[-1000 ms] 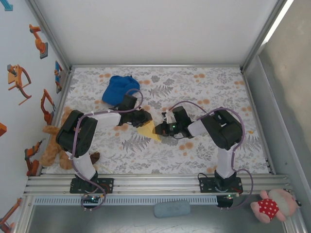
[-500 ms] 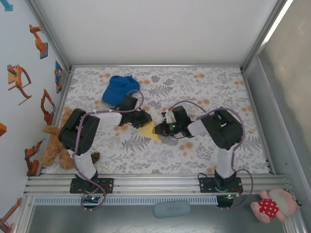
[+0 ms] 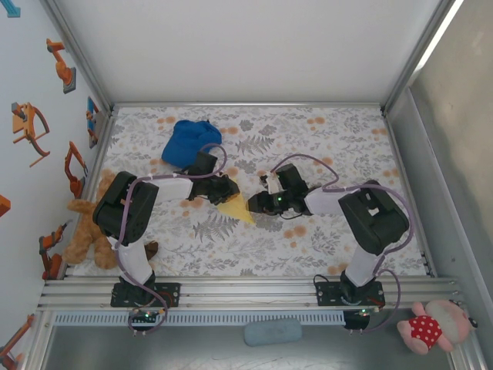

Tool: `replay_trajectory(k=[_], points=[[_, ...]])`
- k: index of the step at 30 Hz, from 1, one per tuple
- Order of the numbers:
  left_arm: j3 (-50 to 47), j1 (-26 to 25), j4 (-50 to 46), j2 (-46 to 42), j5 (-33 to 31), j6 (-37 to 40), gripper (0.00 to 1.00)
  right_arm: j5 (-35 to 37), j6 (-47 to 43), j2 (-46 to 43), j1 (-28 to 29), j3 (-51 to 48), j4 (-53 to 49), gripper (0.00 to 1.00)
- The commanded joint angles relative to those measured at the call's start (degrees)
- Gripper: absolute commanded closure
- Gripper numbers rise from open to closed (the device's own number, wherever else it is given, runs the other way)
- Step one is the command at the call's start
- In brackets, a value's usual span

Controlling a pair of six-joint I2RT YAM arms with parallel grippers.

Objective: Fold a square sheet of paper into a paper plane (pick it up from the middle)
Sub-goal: Fourth fold the wing at the center of the table.

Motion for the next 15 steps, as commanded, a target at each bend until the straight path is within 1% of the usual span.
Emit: replay_trajectory(k=[1,3,4,7,11,15], points=[[1.1,0.2,-0.9,0.5,-0.1,0.7,0.82,4.9,-5.5,-2.1,0.1,1.3,-7.4,0.57],[1.1,0.2,-1.0,0.5,-0.2,0.6,0.82,6.2,-6.9,-2.5,0.8,1.9,-9.0,0.54],[1.1,0.2,-1.0,0.5,-0.2,0.6,0.82,6.8,-7.4,-2.4,1.3,2.3,-9.7,0.51],[1.1,0.2,-1.3,0.6,-0.4,0.6,0.82,9.5,-9.4,-2.3,3.4,4.2,-12.4,0.48],[1.3,0.2,-1.6,0.8,-0.5,0.5,0.82,12.0,-10.9,-1.0,5.6,6.3,-14.4,0.47],[1.3,0.3,-1.7,0.9,-0.6,0.6,0.82,11.9,-11.7,0.8,6.5,7.1,-14.7,0.50]])
